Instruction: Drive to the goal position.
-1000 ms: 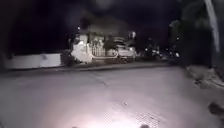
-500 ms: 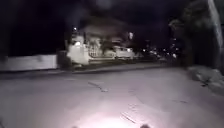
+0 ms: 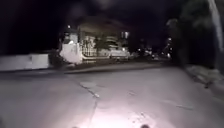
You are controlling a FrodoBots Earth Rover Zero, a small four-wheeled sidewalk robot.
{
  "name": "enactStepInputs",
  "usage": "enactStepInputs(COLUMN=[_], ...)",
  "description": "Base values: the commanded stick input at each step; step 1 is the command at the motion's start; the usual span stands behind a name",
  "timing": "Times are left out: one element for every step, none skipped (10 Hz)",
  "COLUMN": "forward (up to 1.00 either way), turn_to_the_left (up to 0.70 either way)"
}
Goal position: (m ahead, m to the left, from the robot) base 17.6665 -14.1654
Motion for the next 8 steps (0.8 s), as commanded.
enactStepInputs(forward=[0.70, 0.70, 0.70, 0.70, 0.70, 0.70, 0.70, 0.70], turn_to_the_left=[-0.33, 0.00, 0.00, 0.00, 0.00, 0.00, 0.00, 0.00])
